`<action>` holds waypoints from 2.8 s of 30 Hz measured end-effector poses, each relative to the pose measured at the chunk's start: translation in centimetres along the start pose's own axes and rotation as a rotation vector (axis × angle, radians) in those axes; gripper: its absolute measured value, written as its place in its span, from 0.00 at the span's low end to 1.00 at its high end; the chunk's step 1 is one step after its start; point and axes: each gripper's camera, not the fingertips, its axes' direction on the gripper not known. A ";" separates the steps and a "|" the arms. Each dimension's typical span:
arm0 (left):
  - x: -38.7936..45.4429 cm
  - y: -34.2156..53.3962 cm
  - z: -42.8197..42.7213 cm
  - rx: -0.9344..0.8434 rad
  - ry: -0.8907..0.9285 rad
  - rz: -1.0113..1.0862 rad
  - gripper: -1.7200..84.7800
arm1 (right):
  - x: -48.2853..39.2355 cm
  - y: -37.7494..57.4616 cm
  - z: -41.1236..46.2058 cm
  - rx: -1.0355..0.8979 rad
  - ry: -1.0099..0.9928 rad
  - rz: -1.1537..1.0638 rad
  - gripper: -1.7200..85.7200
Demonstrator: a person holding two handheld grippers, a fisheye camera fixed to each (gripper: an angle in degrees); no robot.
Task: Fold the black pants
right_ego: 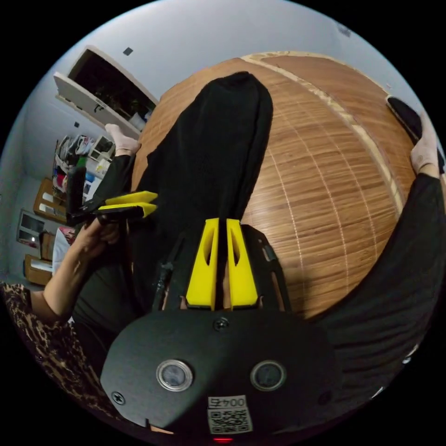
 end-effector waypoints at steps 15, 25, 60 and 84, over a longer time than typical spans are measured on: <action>-7.3 3.9 -6.1 0.216 -0.013 -0.450 0.17 | -3.8 -3.7 1.5 0.155 0.075 -0.308 0.15; -4.7 2.6 -3.6 0.074 -0.077 -0.461 0.13 | -3.1 -6.0 3.8 0.105 0.019 -0.275 0.14; 0.5 -7.3 4.8 0.176 -0.437 -0.127 0.17 | 2.7 -17.5 8.7 0.050 0.052 -0.296 0.12; -0.9 -7.0 7.4 0.230 -0.376 -0.116 0.17 | 17.7 -52.1 10.9 0.209 -0.319 0.022 0.14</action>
